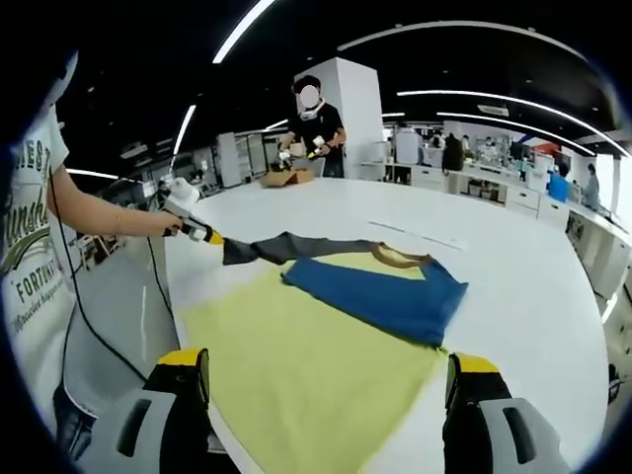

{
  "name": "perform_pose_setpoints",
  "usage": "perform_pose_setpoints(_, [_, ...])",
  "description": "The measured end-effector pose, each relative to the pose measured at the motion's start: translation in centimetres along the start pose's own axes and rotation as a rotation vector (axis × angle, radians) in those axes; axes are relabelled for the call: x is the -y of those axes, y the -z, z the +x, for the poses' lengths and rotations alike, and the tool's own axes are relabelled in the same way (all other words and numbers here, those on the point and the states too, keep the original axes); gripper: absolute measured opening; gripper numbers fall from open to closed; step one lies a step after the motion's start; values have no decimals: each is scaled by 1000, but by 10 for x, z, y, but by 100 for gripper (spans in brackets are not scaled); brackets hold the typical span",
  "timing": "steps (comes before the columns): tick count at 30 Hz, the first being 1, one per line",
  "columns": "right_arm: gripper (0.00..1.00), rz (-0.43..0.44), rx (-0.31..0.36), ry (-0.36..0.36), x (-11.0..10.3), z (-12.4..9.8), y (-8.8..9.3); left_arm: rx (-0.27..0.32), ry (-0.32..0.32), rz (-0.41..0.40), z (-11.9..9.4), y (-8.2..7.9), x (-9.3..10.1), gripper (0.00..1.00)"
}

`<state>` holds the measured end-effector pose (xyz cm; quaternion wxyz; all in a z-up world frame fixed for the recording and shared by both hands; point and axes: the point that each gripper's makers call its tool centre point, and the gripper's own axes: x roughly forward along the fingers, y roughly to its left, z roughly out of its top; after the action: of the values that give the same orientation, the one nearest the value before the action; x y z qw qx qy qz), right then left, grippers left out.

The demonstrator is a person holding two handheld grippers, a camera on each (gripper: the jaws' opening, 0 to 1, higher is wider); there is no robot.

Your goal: Fold the garment on the visible template until the final outline fits inside the template.

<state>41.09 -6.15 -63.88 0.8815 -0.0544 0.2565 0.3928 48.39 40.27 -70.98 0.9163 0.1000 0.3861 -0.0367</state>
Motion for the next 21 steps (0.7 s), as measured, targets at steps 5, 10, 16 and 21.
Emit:
perform_pose_setpoints(5, [99,-7,-3,-6,-2,0,0,8,-31,-42,6,-1,-18,0])
perform_pose_setpoints(10, [99,-28,-33,-14,-3,-1,3,30,-57,-138,9,-12,-35,0])
perform_pose_setpoints(16, [99,-24,-28,-8,0,-1,2,6,-137,-39,14,-16,-60,0])
perform_pose_setpoints(21, [99,-19,-38,-7,1,0,7,25,-144,-104,20,-25,-67,0])
